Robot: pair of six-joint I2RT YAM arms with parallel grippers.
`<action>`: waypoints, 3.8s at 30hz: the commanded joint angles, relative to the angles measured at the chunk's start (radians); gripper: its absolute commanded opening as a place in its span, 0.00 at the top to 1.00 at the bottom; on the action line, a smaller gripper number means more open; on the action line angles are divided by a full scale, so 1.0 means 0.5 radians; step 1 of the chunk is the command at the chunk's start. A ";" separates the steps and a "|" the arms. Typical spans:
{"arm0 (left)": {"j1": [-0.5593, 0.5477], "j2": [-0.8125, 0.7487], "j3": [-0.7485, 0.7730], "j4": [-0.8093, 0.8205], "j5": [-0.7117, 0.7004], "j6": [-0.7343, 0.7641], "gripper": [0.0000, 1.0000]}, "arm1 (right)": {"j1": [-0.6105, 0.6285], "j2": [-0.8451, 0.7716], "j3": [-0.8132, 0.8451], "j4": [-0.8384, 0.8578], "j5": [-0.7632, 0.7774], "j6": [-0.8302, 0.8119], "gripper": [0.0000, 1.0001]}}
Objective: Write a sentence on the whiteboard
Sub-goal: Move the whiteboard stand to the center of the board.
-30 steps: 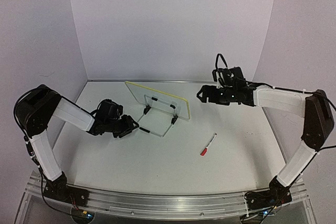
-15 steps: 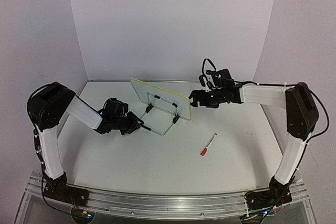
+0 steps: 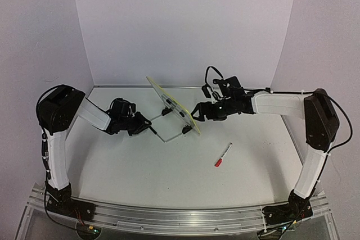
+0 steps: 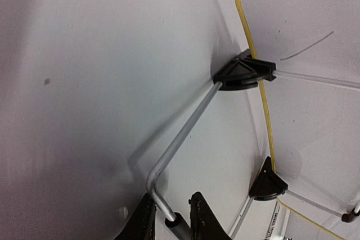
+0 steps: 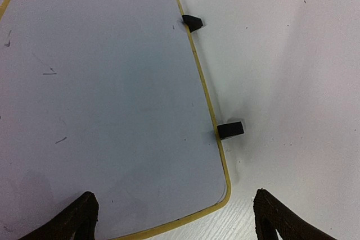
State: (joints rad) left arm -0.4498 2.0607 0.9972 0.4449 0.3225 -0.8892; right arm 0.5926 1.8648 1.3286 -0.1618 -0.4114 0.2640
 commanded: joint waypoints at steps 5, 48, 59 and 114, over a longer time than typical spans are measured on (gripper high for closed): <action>0.154 0.203 0.356 -0.118 0.179 0.325 0.79 | 0.147 0.010 0.019 0.000 -0.058 0.036 0.08; -0.169 -0.544 0.746 -1.114 0.126 0.247 0.00 | 0.279 -0.610 -0.625 0.133 0.964 0.342 0.02; -0.204 -0.279 1.042 -1.321 0.187 0.323 0.06 | 0.278 -0.634 -0.694 0.133 0.979 0.389 0.02; 0.129 -0.862 1.194 -1.877 0.564 1.201 0.00 | 0.041 0.425 -0.025 0.425 -0.488 -0.555 0.31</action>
State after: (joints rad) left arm -0.4440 1.7808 1.6636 -0.6191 0.6347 -0.2127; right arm 0.6336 2.0176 1.2168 0.1046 -0.5714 0.0577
